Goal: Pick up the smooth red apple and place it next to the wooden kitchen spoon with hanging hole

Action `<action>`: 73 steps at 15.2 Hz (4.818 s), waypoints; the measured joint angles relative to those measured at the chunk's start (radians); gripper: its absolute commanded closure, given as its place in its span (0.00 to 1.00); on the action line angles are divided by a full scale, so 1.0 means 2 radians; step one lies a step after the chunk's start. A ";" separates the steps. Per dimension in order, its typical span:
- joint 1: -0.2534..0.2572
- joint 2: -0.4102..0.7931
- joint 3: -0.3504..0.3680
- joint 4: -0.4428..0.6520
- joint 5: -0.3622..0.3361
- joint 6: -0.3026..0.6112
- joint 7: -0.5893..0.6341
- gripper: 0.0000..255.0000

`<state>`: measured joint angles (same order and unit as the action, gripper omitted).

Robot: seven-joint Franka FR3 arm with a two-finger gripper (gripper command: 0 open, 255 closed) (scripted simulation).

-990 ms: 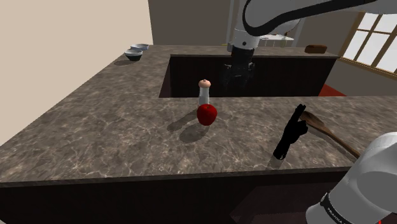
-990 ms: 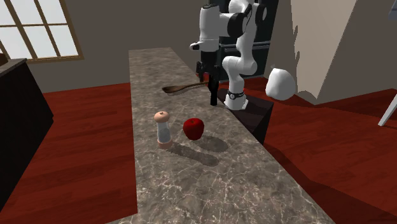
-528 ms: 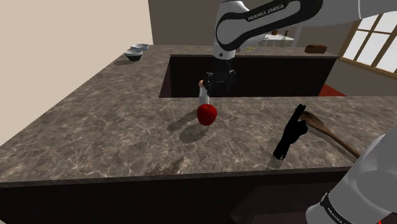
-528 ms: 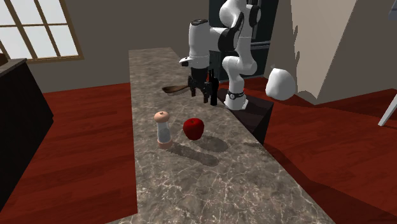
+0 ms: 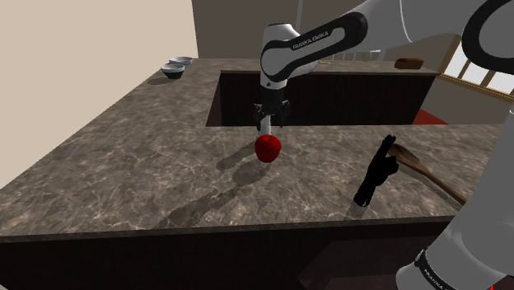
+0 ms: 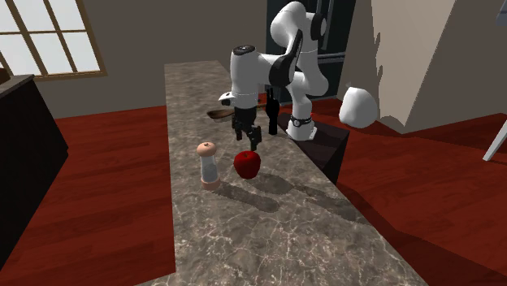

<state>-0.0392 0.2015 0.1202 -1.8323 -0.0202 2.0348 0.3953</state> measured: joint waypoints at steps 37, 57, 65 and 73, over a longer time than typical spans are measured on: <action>0.001 -0.012 0.001 0.041 0.002 -0.053 0.001 1.00; 0.002 -0.014 0.002 0.173 0.002 -0.187 0.000 1.00; -0.034 -0.090 -0.025 0.084 0.012 -0.174 -0.061 1.00; -0.074 -0.171 -0.070 -0.008 0.012 -0.163 -0.147 1.00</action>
<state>-0.1878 -0.1406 -0.0203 -1.8483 0.0029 1.7082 0.1017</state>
